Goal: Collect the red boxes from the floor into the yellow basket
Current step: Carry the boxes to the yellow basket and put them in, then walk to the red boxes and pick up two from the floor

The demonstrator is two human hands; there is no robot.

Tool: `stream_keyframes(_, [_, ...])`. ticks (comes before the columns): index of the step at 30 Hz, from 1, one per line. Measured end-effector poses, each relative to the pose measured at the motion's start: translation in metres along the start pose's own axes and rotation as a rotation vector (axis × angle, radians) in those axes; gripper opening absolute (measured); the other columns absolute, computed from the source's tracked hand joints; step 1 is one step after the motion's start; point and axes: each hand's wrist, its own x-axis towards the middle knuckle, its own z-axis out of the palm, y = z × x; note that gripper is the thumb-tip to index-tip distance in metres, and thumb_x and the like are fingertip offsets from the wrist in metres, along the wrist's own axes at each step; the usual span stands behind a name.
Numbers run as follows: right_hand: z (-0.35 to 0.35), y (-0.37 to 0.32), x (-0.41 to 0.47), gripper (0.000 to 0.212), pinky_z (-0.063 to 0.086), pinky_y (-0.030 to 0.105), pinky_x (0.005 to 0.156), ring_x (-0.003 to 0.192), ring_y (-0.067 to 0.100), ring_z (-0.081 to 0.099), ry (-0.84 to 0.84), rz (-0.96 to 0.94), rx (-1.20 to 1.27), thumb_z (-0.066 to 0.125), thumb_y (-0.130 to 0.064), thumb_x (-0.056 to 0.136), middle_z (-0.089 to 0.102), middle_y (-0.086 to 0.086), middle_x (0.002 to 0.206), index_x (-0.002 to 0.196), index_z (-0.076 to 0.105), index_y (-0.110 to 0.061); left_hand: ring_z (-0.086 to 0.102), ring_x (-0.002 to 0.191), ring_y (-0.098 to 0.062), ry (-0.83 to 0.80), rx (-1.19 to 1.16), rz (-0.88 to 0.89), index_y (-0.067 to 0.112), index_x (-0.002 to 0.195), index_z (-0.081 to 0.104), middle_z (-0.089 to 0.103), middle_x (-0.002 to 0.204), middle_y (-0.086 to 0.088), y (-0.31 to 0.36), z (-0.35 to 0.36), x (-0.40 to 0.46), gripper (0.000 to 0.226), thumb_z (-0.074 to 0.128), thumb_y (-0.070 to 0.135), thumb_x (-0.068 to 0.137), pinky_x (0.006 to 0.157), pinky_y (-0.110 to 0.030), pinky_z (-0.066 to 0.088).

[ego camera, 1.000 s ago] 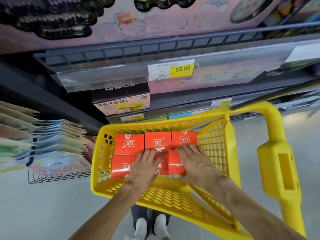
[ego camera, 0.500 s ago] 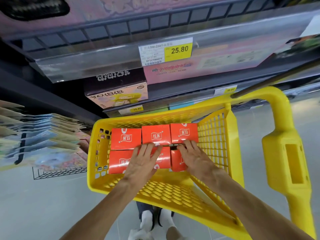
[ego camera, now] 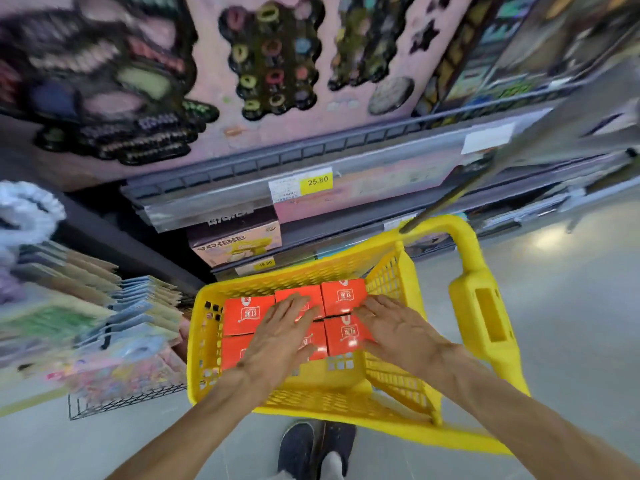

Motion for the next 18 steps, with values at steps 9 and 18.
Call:
stream_keyframes(9, [-0.198, 0.01, -0.179, 0.067, 0.044, 0.035, 0.1, 0.117, 0.025, 0.057, 0.265, 0.266, 0.07, 0.05, -0.061, 0.084, 0.06, 0.001, 0.128, 0.136, 0.051, -0.019, 0.039, 0.14, -0.024, 0.233, -0.009, 0.373, 0.026, 0.147, 0.035, 0.043, 0.152, -0.001, 0.138, -0.201, 0.007, 0.074, 0.047, 0.065, 0.085, 0.113, -0.044, 0.037])
stream_keyframes(18, [-0.323, 0.047, -0.411, 0.083, 0.042, 0.035, 0.102, 0.122, 0.025, 0.053, 0.507, 0.71, 0.042, 0.032, -0.08, 0.084, 0.056, 0.002, 0.136, 0.144, 0.042, -0.024, 0.05, 0.132, -0.023, 0.318, -0.023, 0.804, 0.022, 0.143, 0.045, 0.053, 0.143, -0.001, 0.365, -0.334, 0.066, 0.079, 0.052, 0.07, 0.08, 0.107, -0.037, 0.042])
